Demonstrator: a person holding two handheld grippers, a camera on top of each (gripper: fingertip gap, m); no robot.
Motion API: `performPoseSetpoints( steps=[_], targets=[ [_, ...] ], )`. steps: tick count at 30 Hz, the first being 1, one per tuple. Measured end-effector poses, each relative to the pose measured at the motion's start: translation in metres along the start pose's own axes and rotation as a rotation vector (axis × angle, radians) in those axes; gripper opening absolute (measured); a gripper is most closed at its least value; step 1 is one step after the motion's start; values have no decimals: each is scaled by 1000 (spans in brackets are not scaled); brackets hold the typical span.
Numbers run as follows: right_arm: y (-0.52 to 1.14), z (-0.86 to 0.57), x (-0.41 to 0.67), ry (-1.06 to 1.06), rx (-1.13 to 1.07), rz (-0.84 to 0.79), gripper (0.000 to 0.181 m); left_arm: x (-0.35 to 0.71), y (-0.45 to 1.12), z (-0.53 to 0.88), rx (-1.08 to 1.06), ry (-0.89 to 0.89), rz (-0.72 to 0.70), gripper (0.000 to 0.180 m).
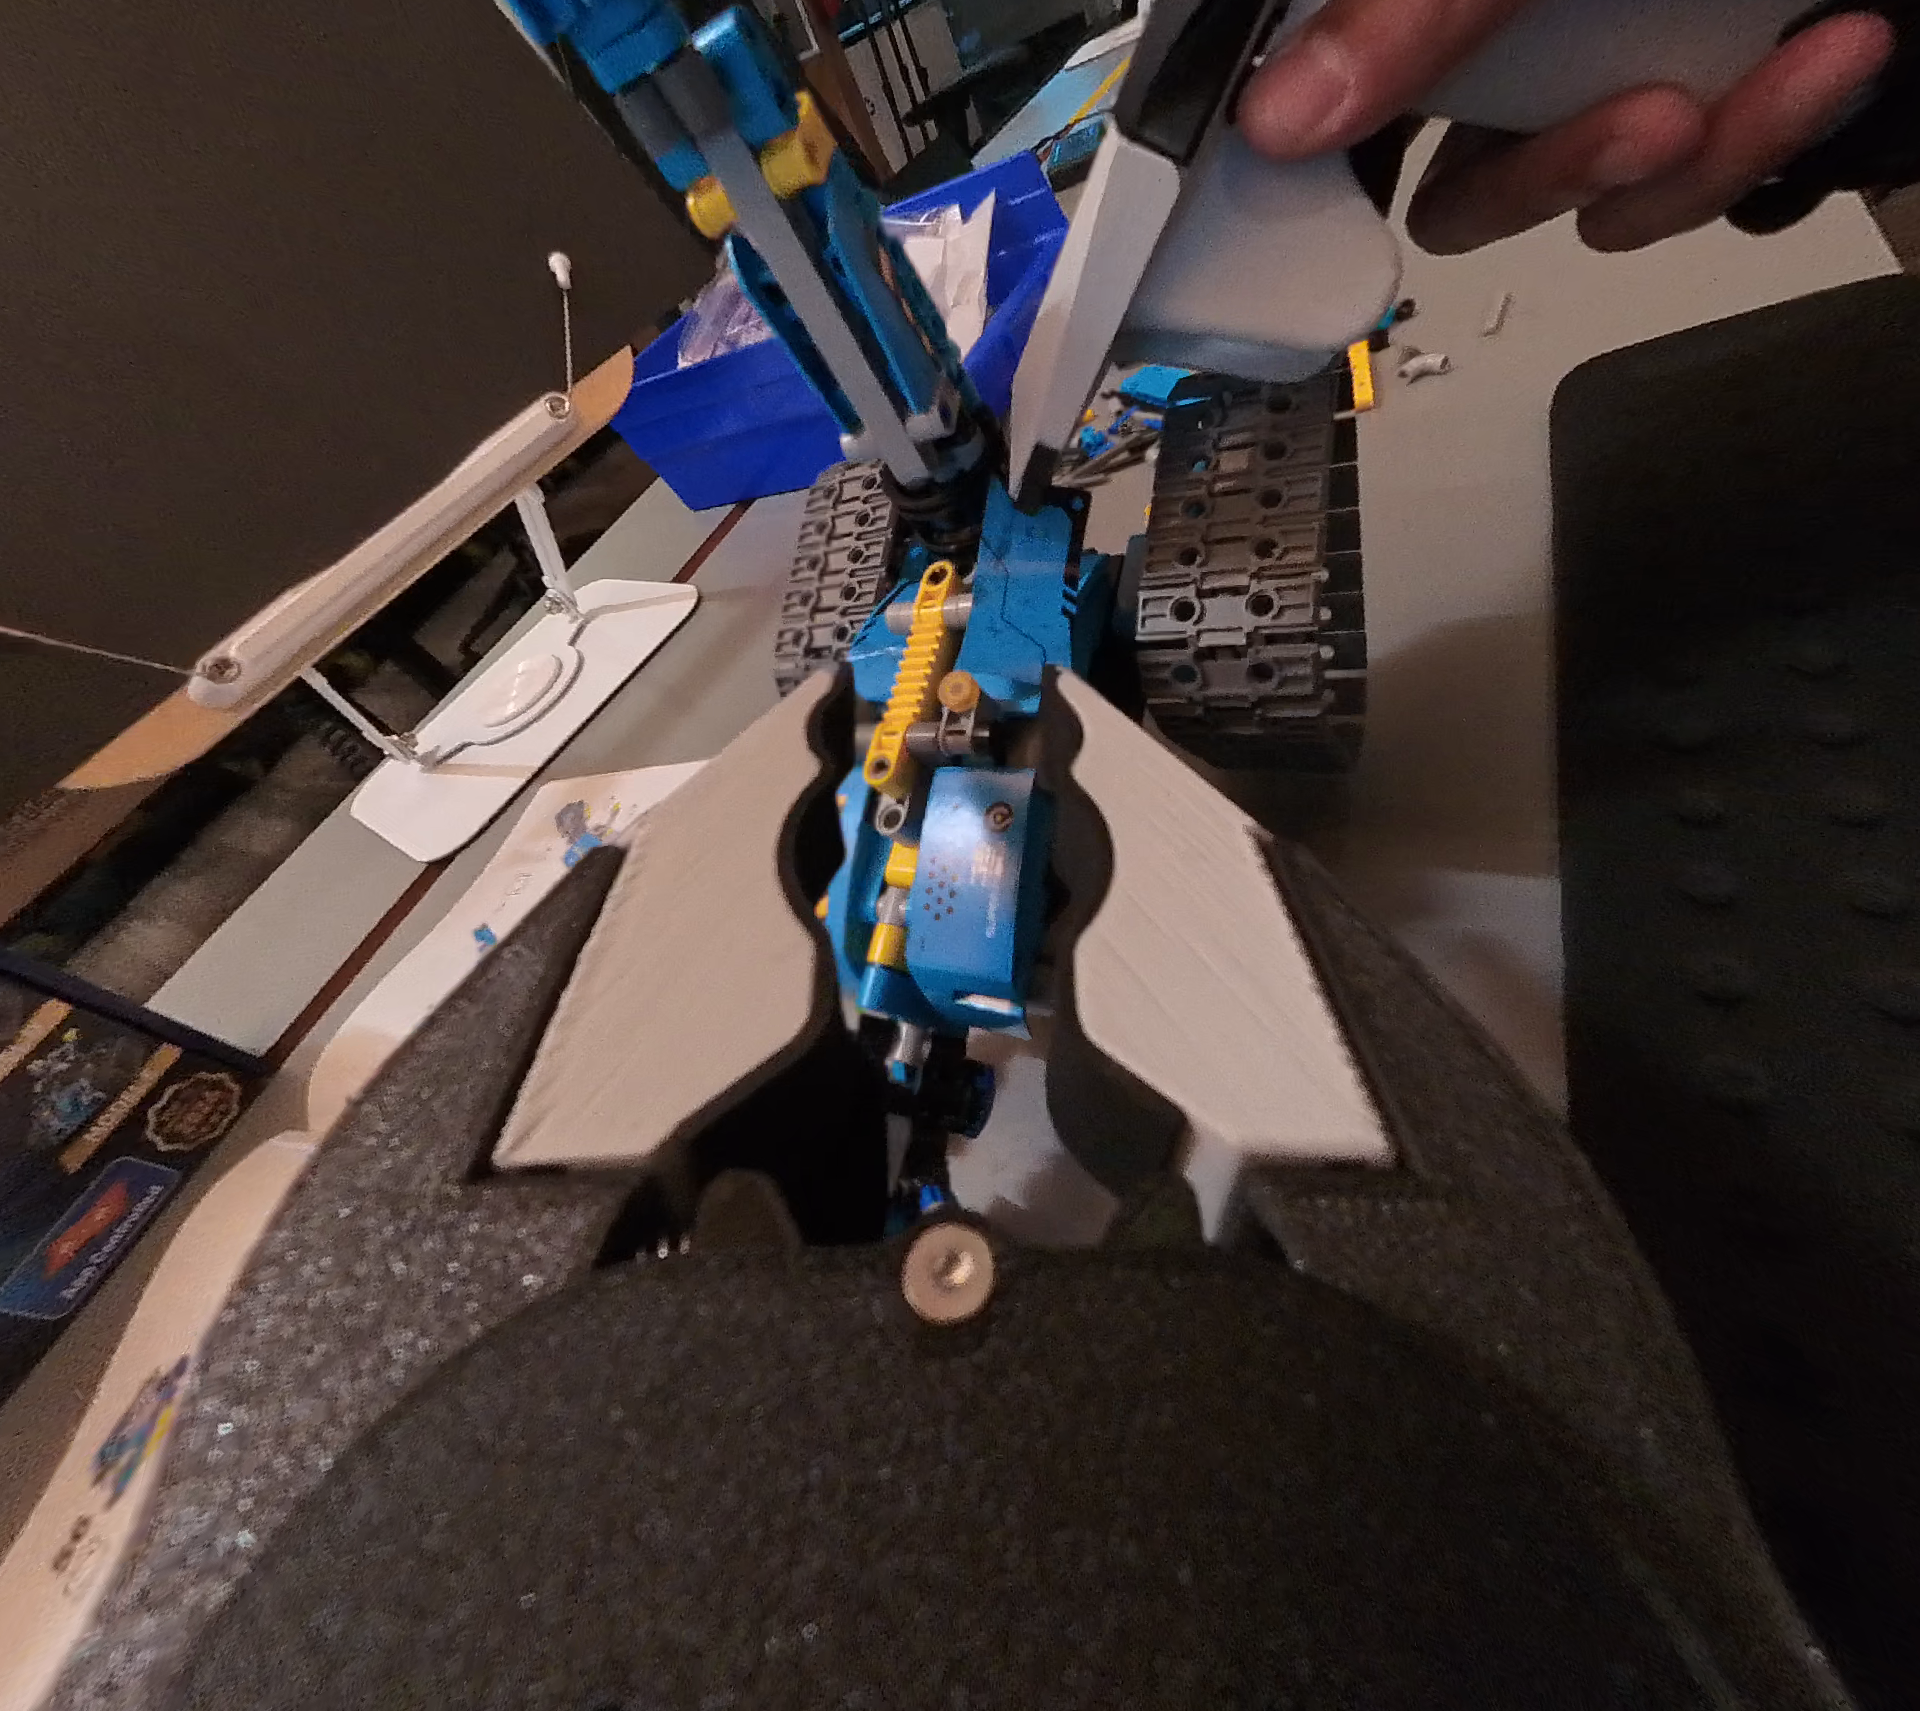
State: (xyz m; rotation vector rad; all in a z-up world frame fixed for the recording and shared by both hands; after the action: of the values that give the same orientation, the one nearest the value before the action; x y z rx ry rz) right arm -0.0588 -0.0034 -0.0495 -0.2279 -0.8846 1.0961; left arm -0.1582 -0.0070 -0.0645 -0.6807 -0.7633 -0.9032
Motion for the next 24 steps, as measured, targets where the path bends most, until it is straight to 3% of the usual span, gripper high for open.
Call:
performPoseSetpoints(
  steps=[5,11,19,24],
  targets=[
    [-2,7,0,-2,36,-3,0,5,8,-3,-73,-26,37,41],
    [-10,29,-5,-144,115,9,0,17,3,8,-287,-423,-73,33],
    [-19,34,-2,-128,197,-7,0,7,4,13,-452,-580,-95,32],
    [-17,25,1,-39,256,-41,0,7,3,20,-475,-697,-133,2]
  ],
)
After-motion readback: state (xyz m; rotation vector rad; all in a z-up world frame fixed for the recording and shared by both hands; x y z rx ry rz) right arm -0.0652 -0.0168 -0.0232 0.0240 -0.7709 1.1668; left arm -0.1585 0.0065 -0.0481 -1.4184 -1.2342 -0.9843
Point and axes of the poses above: each gripper's, where its closed fingertips meet, y out along the fingers, x out of its top, z = x × y across the jaws, the point moved 4 cm from there along -y, back along the fingers, and after that the axes turned 11 degrees about y, right-handed, at the moved point
